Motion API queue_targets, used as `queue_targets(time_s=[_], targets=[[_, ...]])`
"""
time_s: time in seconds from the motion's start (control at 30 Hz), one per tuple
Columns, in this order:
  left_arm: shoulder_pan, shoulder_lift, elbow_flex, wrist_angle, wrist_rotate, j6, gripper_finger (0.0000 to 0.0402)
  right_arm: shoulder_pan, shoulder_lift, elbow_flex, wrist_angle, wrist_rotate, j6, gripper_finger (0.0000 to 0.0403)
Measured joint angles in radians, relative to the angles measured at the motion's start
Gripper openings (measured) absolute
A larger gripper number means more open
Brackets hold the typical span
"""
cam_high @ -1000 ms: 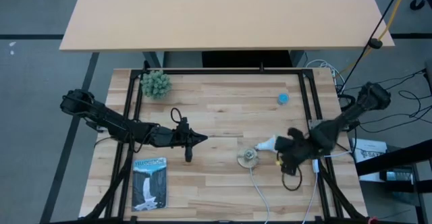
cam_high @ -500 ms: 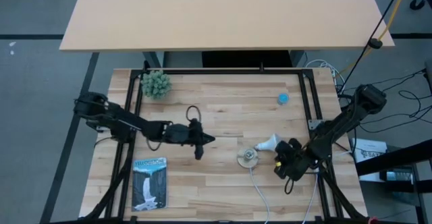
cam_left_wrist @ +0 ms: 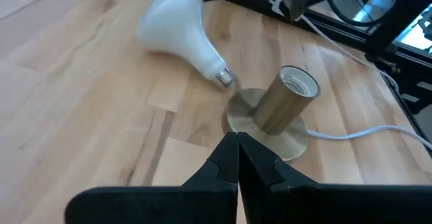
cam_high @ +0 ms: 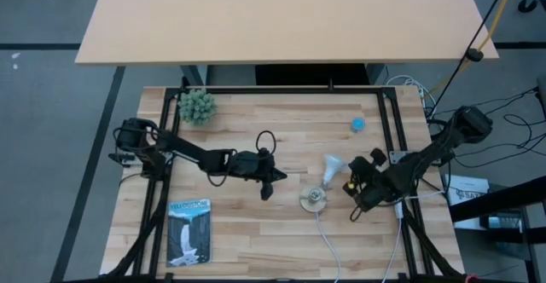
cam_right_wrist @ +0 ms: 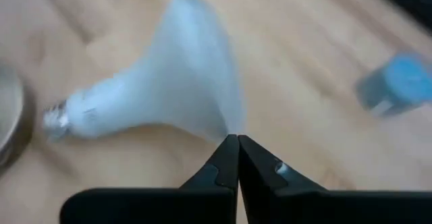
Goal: Screw lightbulb
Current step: Insert the lightbulb into the desk lamp
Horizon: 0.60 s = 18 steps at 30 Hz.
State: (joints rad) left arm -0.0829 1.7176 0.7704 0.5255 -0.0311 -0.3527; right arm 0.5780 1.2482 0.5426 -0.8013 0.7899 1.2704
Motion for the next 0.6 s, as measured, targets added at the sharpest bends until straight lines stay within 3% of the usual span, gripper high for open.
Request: queue_targets(time_s=[0.23,0.4,0.6], targets=[[0.018,0.000,0.000,-0.002,-0.003,0.000,0.0000,-0.107,-0.075,0.000,0.004,-0.035,-0.042,0.0000],[0.018,0.000,0.000,-0.002,-0.003,0.015,0.0000,-0.160,-0.202,0.000,0.102,-0.078,-0.070,0.0000],[0.022,0.000,0.000,0.011,-0.007,0.018,0.0000,-0.310,-0.320,0.000,0.383,-0.279,-0.382,0.0004]])
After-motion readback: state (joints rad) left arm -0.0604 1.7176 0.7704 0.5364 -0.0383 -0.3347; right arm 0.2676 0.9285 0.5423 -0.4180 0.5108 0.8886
